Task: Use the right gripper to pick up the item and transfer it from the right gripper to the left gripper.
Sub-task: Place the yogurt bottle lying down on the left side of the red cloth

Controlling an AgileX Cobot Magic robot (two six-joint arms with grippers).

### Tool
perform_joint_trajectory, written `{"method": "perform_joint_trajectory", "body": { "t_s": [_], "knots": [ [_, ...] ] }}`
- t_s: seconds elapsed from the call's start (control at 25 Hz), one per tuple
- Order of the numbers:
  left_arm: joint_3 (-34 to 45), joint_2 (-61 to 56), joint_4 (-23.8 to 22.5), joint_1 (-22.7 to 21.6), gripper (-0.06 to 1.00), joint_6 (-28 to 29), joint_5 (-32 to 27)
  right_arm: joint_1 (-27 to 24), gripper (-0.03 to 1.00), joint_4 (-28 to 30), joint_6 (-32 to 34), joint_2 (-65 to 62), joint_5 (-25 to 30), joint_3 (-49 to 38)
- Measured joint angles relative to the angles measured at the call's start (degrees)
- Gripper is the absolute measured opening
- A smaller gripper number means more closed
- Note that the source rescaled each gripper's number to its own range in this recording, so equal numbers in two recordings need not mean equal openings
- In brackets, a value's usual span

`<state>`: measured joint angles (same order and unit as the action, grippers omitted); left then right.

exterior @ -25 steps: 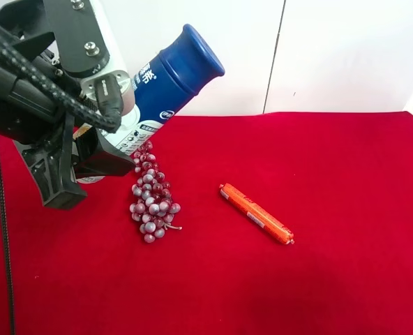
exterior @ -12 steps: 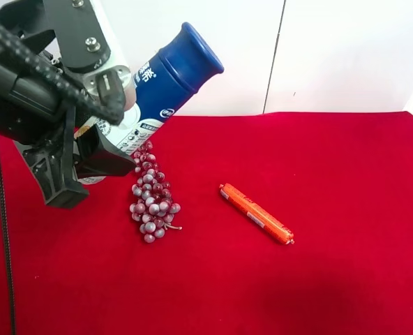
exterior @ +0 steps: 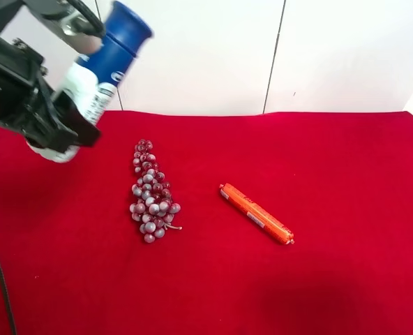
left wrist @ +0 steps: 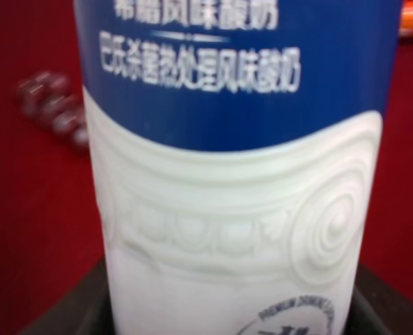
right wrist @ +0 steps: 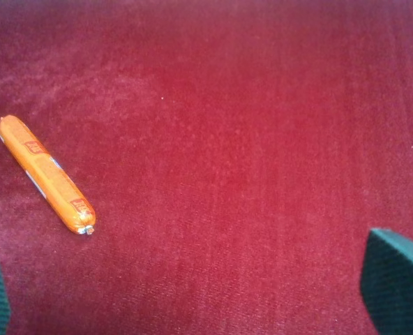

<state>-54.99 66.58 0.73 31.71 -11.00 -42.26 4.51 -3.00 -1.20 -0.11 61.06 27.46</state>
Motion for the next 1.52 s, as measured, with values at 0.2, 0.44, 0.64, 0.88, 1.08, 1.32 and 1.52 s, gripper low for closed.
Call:
{"method": "perform_joint_trajectory", "body": {
  "t_s": [0.2,0.44,0.64,0.88,1.08,1.32,1.52],
  "knots": [
    [4.52,0.0,0.06,-9.84,0.11,0.0,2.43,0.0,1.0,0.0,0.0,0.0,0.0,0.0],
    [12.75,0.69,0.81,-21.56,0.11,0.0,5.69,0.0,1.0,0.0,0.0,0.0,0.0,0.0],
    [15.82,3.86,4.5,-26.78,0.11,0.0,9.95,0.0,1.0,0.0,0.0,0.0,0.0,0.0],
    [15.95,11.72,7.14,-27.79,0.11,0.0,12.1,0.0,1.0,-0.01,0.0,0.0,0.0,0.0],
    [15.95,18.14,9.56,-27.79,0.11,0.0,15.33,0.0,1.0,-0.01,0.0,0.0,0.0,0.0],
    [15.95,24.72,11.22,-27.79,0.11,0.0,19.36,0.0,1.0,-0.01,0.0,0.0,0.0,0.0],
    [15.95,30.12,12.15,-27.79,0.11,0.0,19.91,0.0,1.0,-0.01,0.0,0.0,0.0,0.0]
  ]
}}
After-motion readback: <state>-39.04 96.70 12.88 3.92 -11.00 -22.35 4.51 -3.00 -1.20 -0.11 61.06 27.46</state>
